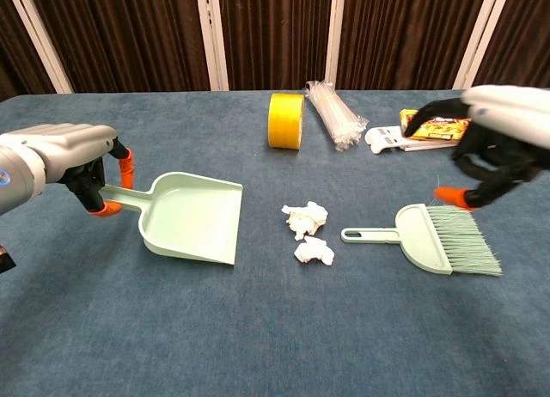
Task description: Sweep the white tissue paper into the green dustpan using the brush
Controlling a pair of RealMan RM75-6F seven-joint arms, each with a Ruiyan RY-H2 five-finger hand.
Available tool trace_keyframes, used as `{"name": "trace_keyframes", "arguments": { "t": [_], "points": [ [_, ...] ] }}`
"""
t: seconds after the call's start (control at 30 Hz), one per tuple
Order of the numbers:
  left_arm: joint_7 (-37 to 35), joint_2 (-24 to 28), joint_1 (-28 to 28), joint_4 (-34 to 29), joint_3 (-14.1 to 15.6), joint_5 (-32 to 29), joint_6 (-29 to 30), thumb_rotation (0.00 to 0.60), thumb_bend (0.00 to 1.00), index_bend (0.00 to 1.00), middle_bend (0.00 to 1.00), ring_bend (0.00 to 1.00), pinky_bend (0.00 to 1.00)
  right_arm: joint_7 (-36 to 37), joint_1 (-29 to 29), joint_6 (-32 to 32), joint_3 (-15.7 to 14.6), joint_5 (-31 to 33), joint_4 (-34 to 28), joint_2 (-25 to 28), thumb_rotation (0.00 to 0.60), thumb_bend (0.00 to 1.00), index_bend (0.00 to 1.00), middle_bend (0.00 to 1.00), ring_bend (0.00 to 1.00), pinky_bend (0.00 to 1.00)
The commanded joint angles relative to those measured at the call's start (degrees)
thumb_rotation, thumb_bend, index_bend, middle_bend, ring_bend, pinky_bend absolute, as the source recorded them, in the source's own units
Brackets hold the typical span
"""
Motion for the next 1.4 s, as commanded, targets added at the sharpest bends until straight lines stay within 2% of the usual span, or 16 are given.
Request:
{"name": "trace_keyframes", "arguments": {
  "t": [0.03, 0.2, 0.4, 0.63, 1.07, 1.4],
  "points": [
    [-0.2, 0.0, 0.0, 0.1, 0.2, -0.1, 0.0, 0.600, 0.59, 0.59, 1.00, 1.00, 1.00, -5.7, 4.5, -0.5, 1.5, 5.9, 1.8, -5.8, 0.600, 0.35, 0.24, 0.86, 0.92, 0.80],
    [-0.5, 0.0, -0.1, 0.2, 0.4, -0.4, 0.0, 0.600, 0.59, 0.59, 1.00, 1.00, 1.00, -8.7, 7.5, 0.4, 1.7, 11.9, 5.5, -11.6, 0.600, 0.35, 0.25, 0.86, 0.92, 0.80],
    [-0.8, 0.1, -0.4, 0.3, 0.4, -0.7, -0.3, 0.600, 0.59, 0.59, 1.00, 1.00, 1.00, -9.8, 9.3, 1.3, 0.3, 13.9, 11.8, -16.1, 0.600, 0.35, 0.29, 0.86, 0.92, 0.80],
    [-1.1, -0.1, -0.7, 0.7, 0.8, -0.5, -0.5, 0.600, 0.58, 0.59, 1.00, 1.00, 1.00, -7.7, 9.3, 1.6, -0.8, 14.3, 17.6, -17.5, 0.600, 0.35, 0.29, 0.86, 0.92, 0.80],
    [-0.9, -0.1, -1.0, 0.3, 1.4, -0.4, 0.2, 0.600, 0.59, 0.59, 1.00, 1.00, 1.00, -5.9, 9.1, 2.3, -2.2, 14.4, 20.9, -17.1, 0.600, 0.35, 0.31, 0.86, 0.92, 0.80],
    [-0.9, -0.4, -1.4, 0.8, 1.4, -0.8, -0.1, 0.600, 0.59, 0.59, 1.00, 1.00, 1.00, -3.4, 9.1, 2.6, -2.6, 13.6, 24.5, -19.8, 0.600, 0.35, 0.34, 0.86, 0.92, 0.80]
  ]
}}
